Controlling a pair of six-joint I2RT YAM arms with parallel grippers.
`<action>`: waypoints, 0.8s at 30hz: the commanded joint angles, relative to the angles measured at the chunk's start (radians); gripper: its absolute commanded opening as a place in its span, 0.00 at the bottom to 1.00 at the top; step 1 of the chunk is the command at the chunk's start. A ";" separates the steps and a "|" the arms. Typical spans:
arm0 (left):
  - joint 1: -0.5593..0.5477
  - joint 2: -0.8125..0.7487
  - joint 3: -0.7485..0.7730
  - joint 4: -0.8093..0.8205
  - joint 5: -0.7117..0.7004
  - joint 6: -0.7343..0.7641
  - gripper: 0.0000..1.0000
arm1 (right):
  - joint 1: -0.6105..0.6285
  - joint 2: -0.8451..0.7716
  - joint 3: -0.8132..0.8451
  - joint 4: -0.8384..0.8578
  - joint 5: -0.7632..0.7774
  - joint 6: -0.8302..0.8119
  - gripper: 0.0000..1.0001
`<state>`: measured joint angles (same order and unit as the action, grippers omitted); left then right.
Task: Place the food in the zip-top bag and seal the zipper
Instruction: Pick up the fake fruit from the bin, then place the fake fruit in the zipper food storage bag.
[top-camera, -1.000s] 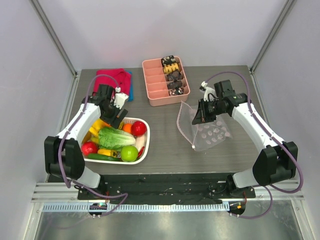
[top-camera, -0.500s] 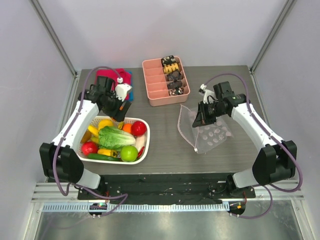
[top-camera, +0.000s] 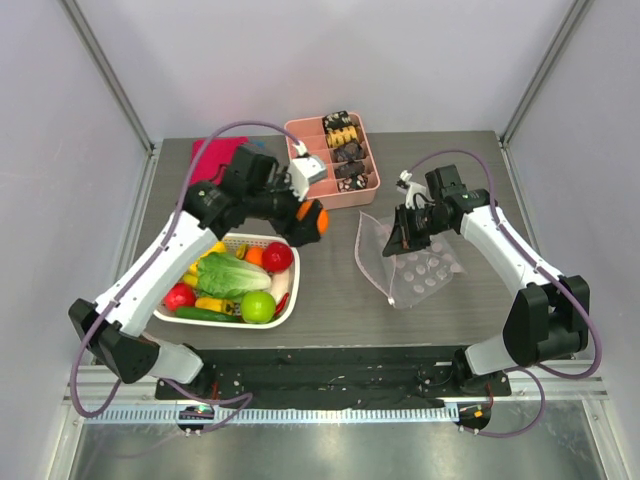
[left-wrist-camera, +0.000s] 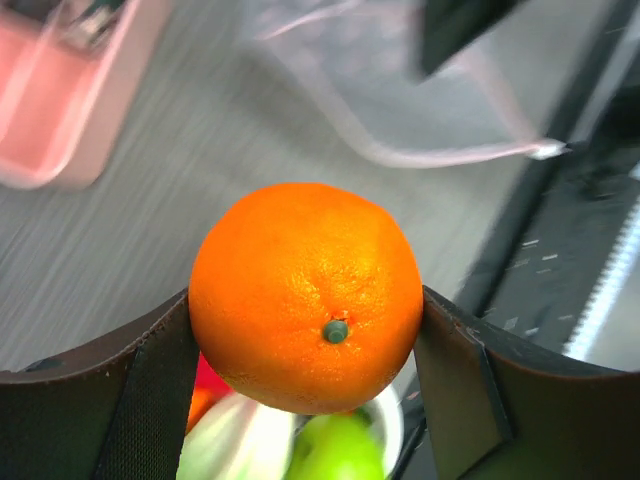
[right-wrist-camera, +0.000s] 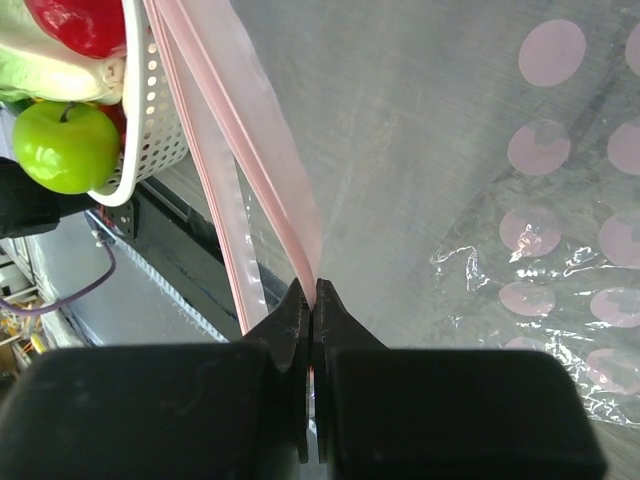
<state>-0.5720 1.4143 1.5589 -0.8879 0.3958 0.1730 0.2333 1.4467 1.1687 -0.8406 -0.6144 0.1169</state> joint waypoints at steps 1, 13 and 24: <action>-0.129 -0.015 -0.010 0.222 0.112 -0.158 0.40 | -0.002 -0.029 0.045 0.040 -0.074 0.055 0.01; -0.275 0.242 0.035 0.365 0.092 -0.299 0.40 | -0.002 -0.052 0.049 0.107 -0.192 0.155 0.01; -0.192 0.339 0.116 0.209 0.055 -0.305 0.77 | -0.015 -0.117 0.034 0.101 -0.237 0.156 0.01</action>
<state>-0.7795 1.7405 1.5936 -0.6182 0.4477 -0.1337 0.2134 1.3907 1.1744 -0.7647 -0.7704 0.2531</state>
